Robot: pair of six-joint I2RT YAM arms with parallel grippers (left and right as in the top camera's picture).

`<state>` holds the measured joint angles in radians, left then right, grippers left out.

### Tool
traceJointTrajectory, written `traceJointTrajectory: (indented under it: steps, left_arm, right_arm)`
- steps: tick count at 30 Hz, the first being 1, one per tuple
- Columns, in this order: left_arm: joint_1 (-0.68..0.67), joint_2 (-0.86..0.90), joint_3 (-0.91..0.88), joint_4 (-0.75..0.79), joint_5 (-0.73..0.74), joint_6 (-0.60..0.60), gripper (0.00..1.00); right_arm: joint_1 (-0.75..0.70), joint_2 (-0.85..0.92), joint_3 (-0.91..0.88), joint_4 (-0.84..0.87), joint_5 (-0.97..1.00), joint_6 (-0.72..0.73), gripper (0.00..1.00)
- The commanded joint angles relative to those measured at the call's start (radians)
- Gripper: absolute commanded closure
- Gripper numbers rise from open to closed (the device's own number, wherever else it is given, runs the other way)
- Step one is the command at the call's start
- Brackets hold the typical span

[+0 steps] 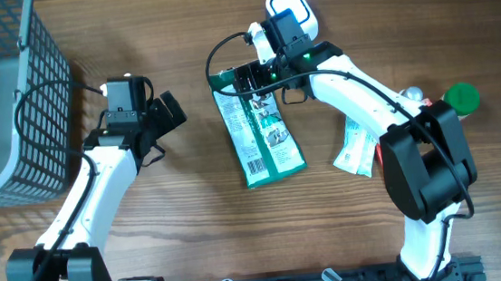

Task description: Scan the item barcode

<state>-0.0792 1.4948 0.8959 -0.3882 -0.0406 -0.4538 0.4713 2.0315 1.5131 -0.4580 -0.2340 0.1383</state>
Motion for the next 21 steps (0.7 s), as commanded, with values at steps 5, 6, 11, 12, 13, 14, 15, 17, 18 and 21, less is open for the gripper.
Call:
traceJointTrajectory:
  steps: [5, 6, 11, 12, 13, 14, 15, 17, 18, 21]
  left_arm:
    - [0.003, -0.124, 0.007, 0.002, -0.013, 0.005, 0.00]
    - [0.003, -0.165, 0.007, 0.002, -0.013, 0.005, 0.00]
    - [0.003, -0.492, 0.007, 0.003, -0.013, 0.005, 0.00]
    - [0.003, -0.554, 0.007, 0.003, -0.013, 0.005, 0.00]
    - [0.003, -0.632, 0.007, 0.003, -0.013, 0.005, 0.00]
    - [0.003, -0.700, 0.007, 0.003, -0.013, 0.005, 0.00]
    - [0.003, -0.755, 0.008, 0.003, -0.013, 0.005, 0.00]
    - [0.003, -0.838, 0.008, 0.003, -0.013, 0.005, 0.00]
    - [0.003, -0.882, 0.008, 0.002, -0.013, 0.005, 0.00]
    - [0.003, -0.995, 0.007, 0.002, -0.013, 0.005, 0.00]
  right_arm:
    - [0.002, 0.009, 0.003, 0.005, 0.009, 0.011, 0.00]
    - [0.002, 0.009, 0.003, 0.006, 0.009, 0.011, 0.00]
    - [0.002, 0.009, 0.003, 0.005, 0.009, 0.011, 0.00]
    - [0.002, 0.009, 0.003, 0.005, 0.009, 0.011, 0.00]
    - [0.002, 0.009, 0.003, 0.005, 0.009, 0.011, 0.00]
    - [0.002, 0.009, 0.003, 0.005, 0.009, 0.011, 0.00]
    - [0.002, 0.009, 0.003, 0.005, 0.009, 0.011, 0.00]
    - [0.002, 0.009, 0.003, 0.005, 0.009, 0.011, 0.00]
    - [0.002, 0.009, 0.003, 0.005, 0.009, 0.011, 0.00]
    - [0.002, 0.009, 0.003, 0.005, 0.009, 0.011, 0.00]
